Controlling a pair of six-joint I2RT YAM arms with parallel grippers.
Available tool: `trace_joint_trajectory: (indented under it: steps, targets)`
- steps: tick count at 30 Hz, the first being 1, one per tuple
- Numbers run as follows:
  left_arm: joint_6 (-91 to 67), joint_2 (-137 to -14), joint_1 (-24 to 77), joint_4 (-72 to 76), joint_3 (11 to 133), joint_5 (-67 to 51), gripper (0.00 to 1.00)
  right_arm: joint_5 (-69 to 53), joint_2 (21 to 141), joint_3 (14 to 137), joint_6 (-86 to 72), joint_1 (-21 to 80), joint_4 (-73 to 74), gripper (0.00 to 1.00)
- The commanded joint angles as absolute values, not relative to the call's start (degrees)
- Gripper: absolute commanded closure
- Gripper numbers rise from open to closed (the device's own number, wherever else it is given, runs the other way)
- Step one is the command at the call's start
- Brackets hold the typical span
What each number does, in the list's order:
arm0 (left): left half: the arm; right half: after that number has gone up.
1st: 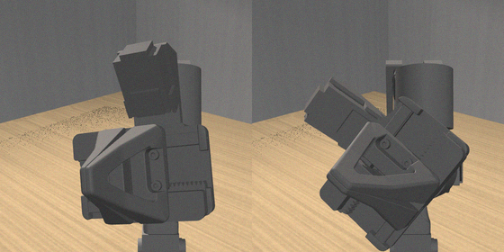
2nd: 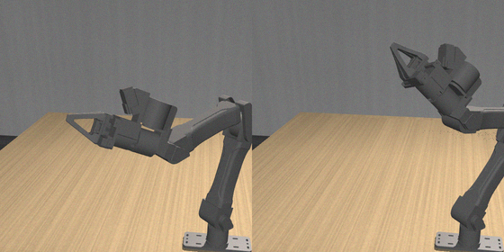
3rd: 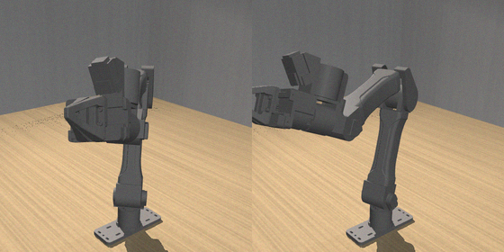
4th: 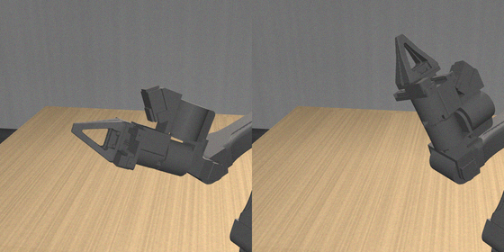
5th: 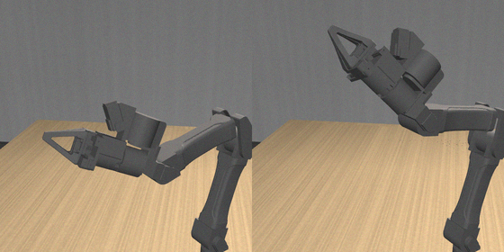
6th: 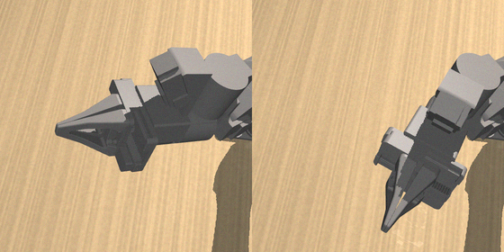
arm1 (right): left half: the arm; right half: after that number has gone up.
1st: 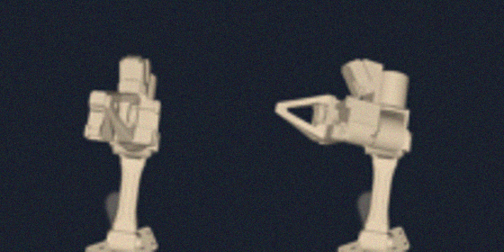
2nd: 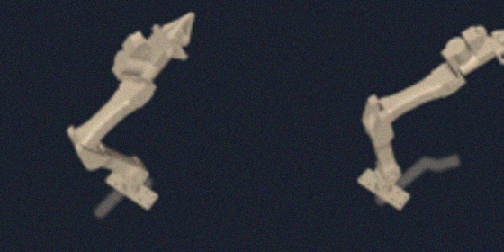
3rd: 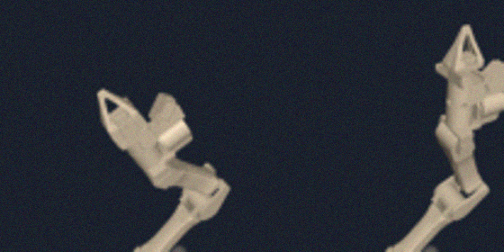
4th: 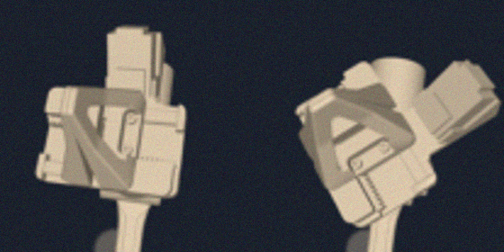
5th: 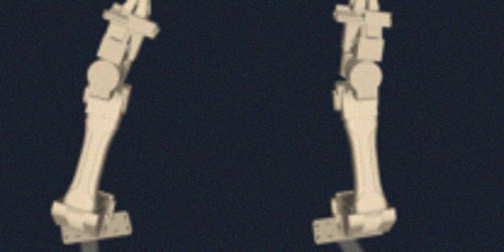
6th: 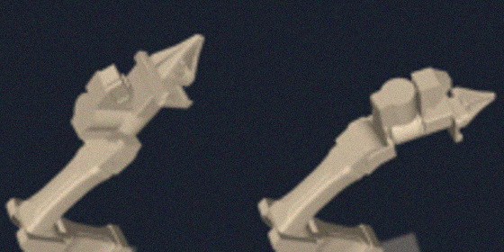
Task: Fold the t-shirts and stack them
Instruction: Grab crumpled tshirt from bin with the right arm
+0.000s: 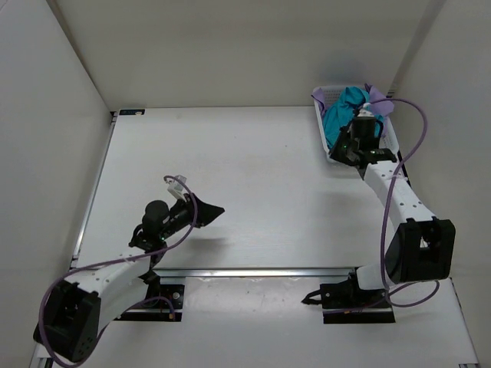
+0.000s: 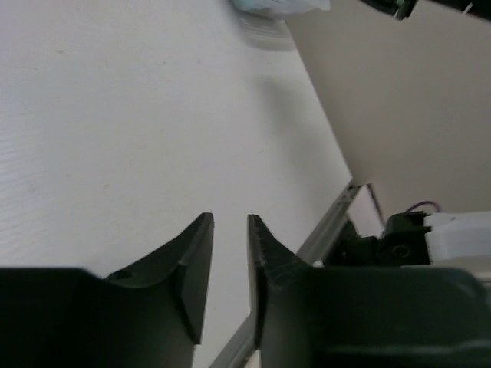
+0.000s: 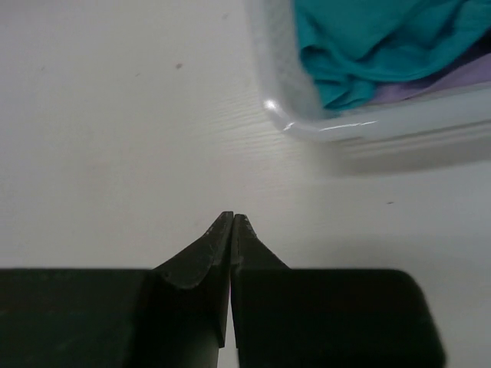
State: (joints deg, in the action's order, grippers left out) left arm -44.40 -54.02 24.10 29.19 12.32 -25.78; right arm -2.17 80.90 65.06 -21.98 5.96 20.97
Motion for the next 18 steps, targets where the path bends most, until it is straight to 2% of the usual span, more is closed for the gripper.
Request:
trace_joint_trajectory:
  steps: [1, 2, 3, 5, 7, 9, 11, 13, 15, 17, 18]
  targets:
    - [-44.33, -48.69, 23.98, 31.07, 9.92, -24.44, 0.67, 2.46, 82.79, 68.64, -19.95, 2.56, 23.56, 1.0]
    - [-41.69, -49.13, 25.13, 22.06, 13.85, -20.52, 0.7, 2.11, 84.19, 69.86, -19.69, 1.24, 23.99, 1.0]
    - [-38.88, -49.65, 26.7, 19.28, 15.45, -17.43, 0.7, 1.59, 84.29, 71.0, -19.6, 0.53, 24.08, 1.0]
    - [-40.16, -49.4, 24.8, 17.67, 15.21, -16.97, 0.59, 2.45, 86.21, 71.8, -19.77, -1.74, 23.91, 0.99]
    - [-39.3, -48.43, 23.46, 12.15, 17.04, -12.06, 0.64, 1.68, 87.8, 72.33, -20.3, -3.95, 22.25, 0.89]
    - [-38.85, -48.78, 22.85, 12.47, 16.79, -11.77, 0.64, 0.36, 91.56, 75.48, -20.91, -6.14, 21.97, 0.82]
    - [-37.54, -50.44, 21.89, 12.31, 17.83, -13.18, 0.79, 0.53, 95.6, 79.69, -20.31, -7.2, 22.23, 0.76]
    - [-36.57, -55.78, 21.28, 9.59, 20.73, -14.32, 0.84, 0.61, 100.09, 86.89, -19.51, -8.35, 23.28, 0.74]
    - [-35.86, -60.0, 20.83, 7.57, 23.8, -15.2, 0.78, -2.46, 105.53, 91.29, -19.34, -10.18, 23.29, 0.72]
    - [-35.16, -64.5, 20.65, 4.85, 26.96, -15.11, 0.67, -4.21, 107.57, 93.69, -20.12, -11.16, 22.5, 0.68]
    - [-35.59, -66.25, 19.78, 3.35, 28.29, -14.77, 0.66, -4.74, 108.88, 95.52, -19.95, -11.68, 21.98, 0.67]
